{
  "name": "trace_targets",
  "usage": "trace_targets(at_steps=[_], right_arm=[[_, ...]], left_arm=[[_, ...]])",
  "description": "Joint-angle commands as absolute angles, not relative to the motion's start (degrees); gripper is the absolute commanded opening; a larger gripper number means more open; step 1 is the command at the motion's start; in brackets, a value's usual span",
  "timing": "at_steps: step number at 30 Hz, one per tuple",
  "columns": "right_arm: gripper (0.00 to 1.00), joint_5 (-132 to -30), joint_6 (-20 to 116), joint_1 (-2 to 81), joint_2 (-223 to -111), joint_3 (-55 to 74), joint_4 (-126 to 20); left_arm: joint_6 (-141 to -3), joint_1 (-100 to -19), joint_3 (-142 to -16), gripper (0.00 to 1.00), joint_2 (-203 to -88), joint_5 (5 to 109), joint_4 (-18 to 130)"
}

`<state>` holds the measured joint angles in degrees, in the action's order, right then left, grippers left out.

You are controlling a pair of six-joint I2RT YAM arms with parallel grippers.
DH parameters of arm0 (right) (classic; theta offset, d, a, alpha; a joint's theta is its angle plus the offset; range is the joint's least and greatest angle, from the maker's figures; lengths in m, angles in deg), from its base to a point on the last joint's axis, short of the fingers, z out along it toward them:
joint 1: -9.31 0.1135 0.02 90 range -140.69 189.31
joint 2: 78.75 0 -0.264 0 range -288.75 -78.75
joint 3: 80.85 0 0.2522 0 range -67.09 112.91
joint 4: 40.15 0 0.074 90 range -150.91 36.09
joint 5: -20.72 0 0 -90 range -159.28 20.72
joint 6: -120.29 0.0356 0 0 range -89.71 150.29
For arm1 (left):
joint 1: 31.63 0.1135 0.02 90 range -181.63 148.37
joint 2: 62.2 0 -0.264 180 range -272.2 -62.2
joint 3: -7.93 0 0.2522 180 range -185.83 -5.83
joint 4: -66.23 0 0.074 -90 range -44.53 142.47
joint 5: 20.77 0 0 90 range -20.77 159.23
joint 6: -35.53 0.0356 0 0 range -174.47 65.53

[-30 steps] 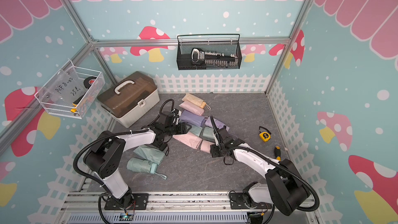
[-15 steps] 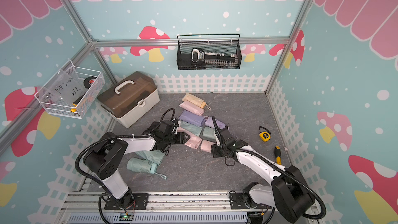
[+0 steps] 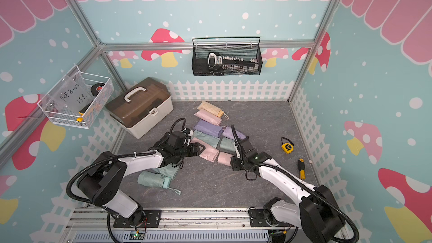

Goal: Take umbrellas out of sleeves
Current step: Pick up the umbrella from the center of the board.

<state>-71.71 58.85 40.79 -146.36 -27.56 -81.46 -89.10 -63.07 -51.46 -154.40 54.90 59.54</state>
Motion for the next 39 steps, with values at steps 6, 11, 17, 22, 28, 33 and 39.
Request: trace_targets(at_steps=[6,11,17,22,28,33,39], right_arm=[[0.64,-77.32,56.60,36.71,-154.73,-14.19,-80.40],[0.65,-82.85,57.16,31.51,-168.19,-2.28,-77.35],[0.66,-91.39,61.60,28.47,-184.65,10.91,-72.75],[0.74,-95.86,64.06,27.31,-198.06,22.74,-72.21],[0.80,-99.36,66.42,24.90,-208.46,31.86,-71.07],[0.81,-101.42,66.68,24.09,-214.35,38.09,-71.05],[0.80,-105.31,68.16,23.72,-219.09,41.31,-71.01]], left_arm=[[-85.54,-55.90,-74.00,0.72,-165.31,53.63,55.87],[-86.38,-49.96,-86.79,0.73,-177.44,51.30,54.41],[-89.97,-46.77,-96.37,0.73,-188.66,47.72,56.35],[-92.21,-45.51,-102.49,0.73,-195.18,48.24,57.93],[-93.57,-44.55,-106.83,0.74,-200.08,45.38,63.57],[-95.66,-44.35,-108.44,0.72,-203.19,42.49,66.98],[-96.32,-44.40,-108.41,0.70,-204.95,40.55,67.27]])
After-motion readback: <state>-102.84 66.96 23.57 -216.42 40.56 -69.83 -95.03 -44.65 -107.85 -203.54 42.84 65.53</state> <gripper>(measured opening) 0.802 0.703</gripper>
